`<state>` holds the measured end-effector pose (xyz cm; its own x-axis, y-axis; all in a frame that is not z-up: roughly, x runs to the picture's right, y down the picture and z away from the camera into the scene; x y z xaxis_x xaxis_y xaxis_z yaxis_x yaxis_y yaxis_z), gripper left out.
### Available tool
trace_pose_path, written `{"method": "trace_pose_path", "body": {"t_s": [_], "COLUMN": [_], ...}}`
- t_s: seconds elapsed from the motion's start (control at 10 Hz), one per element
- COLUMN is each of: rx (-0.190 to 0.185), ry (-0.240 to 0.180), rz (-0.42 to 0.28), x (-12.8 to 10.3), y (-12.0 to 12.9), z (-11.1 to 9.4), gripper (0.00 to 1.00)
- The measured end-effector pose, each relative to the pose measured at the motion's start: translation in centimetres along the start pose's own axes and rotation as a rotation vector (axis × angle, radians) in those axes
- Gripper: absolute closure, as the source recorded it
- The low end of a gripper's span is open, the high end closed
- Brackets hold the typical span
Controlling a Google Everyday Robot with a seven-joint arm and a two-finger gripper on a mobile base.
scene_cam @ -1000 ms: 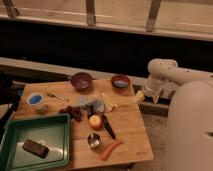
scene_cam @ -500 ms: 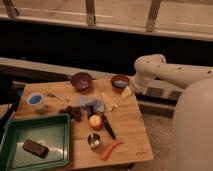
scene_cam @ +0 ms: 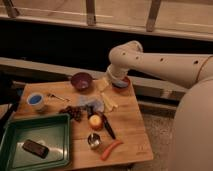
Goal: Wipe table surface with towel
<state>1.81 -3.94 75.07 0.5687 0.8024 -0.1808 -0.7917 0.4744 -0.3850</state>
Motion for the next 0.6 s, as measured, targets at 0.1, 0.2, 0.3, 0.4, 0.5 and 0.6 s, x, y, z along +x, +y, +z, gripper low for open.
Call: {"method": "trace_pose_path", "body": {"t_s": [0.1, 0.2, 0.3, 0.4, 0.5, 0.6], "rx": [-0.013, -0.015, -0.008, -0.009, -0.012, -0.011], "ry": [-0.023, -0.022, -0.021, -0.022, -0.022, -0.013], "rz": [-0.037, -0.036, -0.036, -0.036, -0.039, -0.037], "x": [-1.71, -1.65, -1.52, -1.56, -1.7, -1.42], "y": [1.59, 1.58, 1.26, 1.3, 1.57, 1.45], "z": [-0.42, -0.4, -0.46, -0.44, -0.4, -0.35], "gripper": [0.2, 0.2, 0.2, 0.2, 0.2, 0.2]}}
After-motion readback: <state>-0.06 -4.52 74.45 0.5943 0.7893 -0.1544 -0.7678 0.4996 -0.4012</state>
